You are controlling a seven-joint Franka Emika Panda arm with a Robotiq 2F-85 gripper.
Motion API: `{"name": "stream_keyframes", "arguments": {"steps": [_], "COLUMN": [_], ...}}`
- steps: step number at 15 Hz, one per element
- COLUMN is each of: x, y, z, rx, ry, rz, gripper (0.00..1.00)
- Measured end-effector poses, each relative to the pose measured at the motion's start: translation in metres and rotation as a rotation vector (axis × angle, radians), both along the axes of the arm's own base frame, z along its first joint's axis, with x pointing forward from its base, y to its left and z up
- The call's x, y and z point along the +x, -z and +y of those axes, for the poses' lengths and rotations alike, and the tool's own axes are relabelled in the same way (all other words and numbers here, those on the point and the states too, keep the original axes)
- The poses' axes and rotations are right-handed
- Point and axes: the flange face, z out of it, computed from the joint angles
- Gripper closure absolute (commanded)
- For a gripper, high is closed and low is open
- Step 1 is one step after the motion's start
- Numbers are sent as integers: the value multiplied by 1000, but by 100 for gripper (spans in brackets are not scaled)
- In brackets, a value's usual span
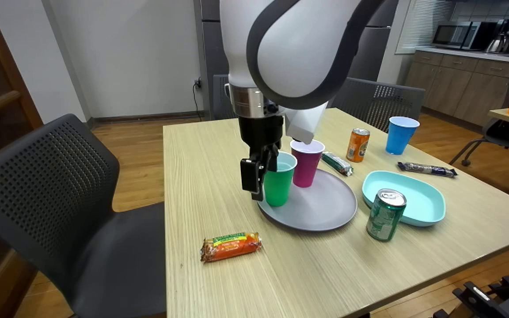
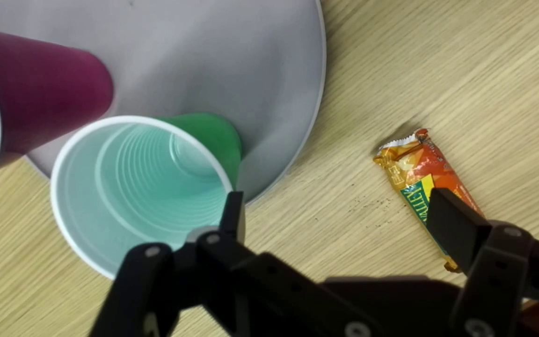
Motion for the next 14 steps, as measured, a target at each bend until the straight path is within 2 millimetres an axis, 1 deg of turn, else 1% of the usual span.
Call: {"name": "stream_keyframes", "arguments": {"steps": [9, 12, 14], "x": [-1, -5, -11], "y": [0, -1, -1], "z": [1, 9, 19], "rx": [-2, -23, -34], "ry": [-9, -67, -109], "rz": [-3, -23, -31], "gripper": [0, 0, 0]}}
